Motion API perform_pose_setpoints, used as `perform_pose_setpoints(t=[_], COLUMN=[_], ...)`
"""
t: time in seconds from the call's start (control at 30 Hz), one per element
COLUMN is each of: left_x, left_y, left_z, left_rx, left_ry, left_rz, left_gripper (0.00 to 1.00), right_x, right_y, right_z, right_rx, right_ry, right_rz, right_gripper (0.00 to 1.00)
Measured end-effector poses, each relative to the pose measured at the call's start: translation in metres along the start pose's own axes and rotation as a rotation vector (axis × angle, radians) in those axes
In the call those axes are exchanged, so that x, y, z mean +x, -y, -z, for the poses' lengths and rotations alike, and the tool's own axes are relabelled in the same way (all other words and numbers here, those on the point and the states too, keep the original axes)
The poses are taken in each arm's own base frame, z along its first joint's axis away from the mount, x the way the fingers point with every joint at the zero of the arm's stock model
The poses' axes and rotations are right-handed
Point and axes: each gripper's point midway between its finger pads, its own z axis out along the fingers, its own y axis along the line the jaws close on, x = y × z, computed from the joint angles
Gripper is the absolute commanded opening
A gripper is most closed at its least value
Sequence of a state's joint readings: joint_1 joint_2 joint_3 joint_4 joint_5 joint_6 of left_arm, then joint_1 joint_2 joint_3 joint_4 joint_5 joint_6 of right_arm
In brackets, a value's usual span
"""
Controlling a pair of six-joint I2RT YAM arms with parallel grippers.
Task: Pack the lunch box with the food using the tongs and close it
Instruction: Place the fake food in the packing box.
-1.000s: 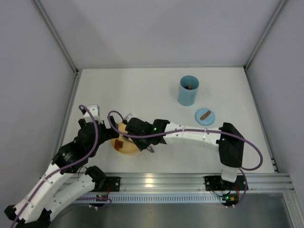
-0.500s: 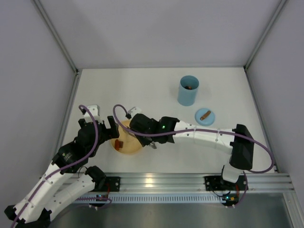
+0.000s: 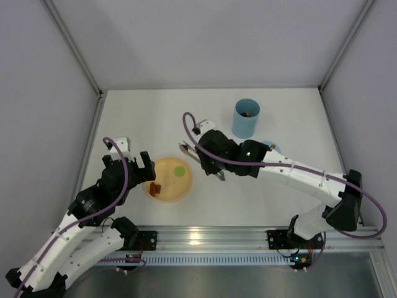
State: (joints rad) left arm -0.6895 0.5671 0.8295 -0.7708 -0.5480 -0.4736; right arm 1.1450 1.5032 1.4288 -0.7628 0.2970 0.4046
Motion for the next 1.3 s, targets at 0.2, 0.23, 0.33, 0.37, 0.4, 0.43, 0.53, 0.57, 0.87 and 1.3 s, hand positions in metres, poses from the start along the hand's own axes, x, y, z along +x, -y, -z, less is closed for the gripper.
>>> perform_pose_setpoints(t=[0.2,0.23,0.33,0.37,0.4,0.43,0.53,0.57,0.87,1.3], left_x=[0.000,0.000,0.000,0.000,0.000,0.000,0.000,0.000,0.000,0.000], left_y=[0.000,0.000,0.000,0.000,0.000,0.000,0.000,0.000,0.000,0.000], left_z=[0.000,0.000,0.000,0.000,0.000,0.000,0.000,0.000,0.000,0.000], left_rx=[0.000,0.000,0.000,0.000,0.000,0.000,0.001,0.001,0.000,0.001], left_ry=[0.000,0.000,0.000,0.000,0.000,0.000,0.000,0.000,0.000,-0.001], left_rz=[0.000,0.000,0.000,0.000,0.000,0.000,-0.001,-0.001,-0.001,-0.001], left_gripper=[0.99,0.99,0.99,0.99,0.99,0.99,0.99,0.99,0.99,0.99], right_x=[-0.032,-0.035,-0.040,-0.041,-0.041,-0.040,-0.040,-0.040,-0.045,-0.039], right_y=[0.083,0.094,0.134,0.146,0.157,0.169,0.196,0.202,0.238,0.244], right_z=[0.036,0.042,0.058,0.062,0.065,0.067,0.072,0.073,0.077,0.069], right_rx=[0.126,0.147,0.230,0.257,0.285,0.312,0.373,0.386,0.460,0.457], right_ry=[0.105,0.121,0.155,0.159,0.159,0.161,0.161,0.163,0.170,0.135], right_rz=[-0.154,-0.172,-0.233,-0.249,-0.264,-0.280,-0.322,-0.331,-0.387,-0.383], right_gripper=[0.23,0.23,0.24,0.24,0.25,0.25,0.25,0.25,0.26,0.37])
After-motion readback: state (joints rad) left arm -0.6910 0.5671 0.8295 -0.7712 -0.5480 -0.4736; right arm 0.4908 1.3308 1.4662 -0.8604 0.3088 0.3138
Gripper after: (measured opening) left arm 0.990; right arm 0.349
